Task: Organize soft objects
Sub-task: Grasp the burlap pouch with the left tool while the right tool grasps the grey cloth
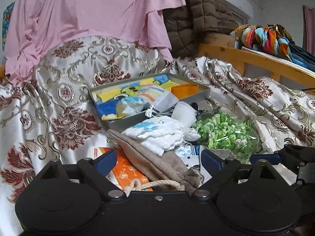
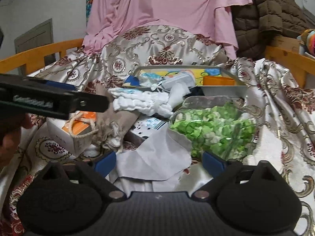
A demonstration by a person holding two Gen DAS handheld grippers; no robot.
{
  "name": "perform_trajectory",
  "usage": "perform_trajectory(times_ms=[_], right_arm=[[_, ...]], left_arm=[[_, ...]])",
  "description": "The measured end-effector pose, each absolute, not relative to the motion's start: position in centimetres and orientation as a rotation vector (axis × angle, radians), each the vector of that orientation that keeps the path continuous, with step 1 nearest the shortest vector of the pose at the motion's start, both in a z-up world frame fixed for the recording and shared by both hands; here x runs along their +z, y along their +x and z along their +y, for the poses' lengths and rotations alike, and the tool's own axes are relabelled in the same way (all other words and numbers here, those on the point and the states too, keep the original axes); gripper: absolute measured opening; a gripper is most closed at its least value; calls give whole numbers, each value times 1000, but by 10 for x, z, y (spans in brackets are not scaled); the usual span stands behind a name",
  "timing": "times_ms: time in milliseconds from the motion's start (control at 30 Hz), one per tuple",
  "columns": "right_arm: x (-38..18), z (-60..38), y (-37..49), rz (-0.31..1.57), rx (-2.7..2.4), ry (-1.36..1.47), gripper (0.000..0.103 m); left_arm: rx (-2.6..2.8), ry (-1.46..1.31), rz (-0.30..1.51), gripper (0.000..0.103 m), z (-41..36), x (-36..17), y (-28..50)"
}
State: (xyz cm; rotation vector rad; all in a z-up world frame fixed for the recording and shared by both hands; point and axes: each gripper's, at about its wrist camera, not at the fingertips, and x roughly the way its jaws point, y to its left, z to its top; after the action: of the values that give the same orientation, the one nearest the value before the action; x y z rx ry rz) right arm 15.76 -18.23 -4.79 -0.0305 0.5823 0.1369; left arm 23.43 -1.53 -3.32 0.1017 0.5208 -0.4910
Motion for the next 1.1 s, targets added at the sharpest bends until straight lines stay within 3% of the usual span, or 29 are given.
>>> perform_trajectory(times_ms=[167,233,300,367,433,633,833,1100], right_arm=[[-55,-181,165,616,163,-12,83],[-56,-182,166,620,185,2,78],[-57,-181,168,623,195,11,74],[-58,-181,170,630,208,21,64],[-60,-180,172,640,217,28,56],[-63,-177,174,657,222,25,33],[-64,-174,172,676,226,12,14],[-53,-176,163,657,212,21,5]], left_arm=[[-539,24,599,70,-10,-42,245],[-552,-24,634,58,-7,-45,249],[-563,-66,659,54,-4,-48,253],[-563,-85,660,47,-3,-49,254],[-552,-80,669,30,-4,-49,254],[-537,-95,702,16,-3,-53,257],[-522,-103,711,10,-4,-55,254],[-493,-135,777,7,-7,-46,236]])
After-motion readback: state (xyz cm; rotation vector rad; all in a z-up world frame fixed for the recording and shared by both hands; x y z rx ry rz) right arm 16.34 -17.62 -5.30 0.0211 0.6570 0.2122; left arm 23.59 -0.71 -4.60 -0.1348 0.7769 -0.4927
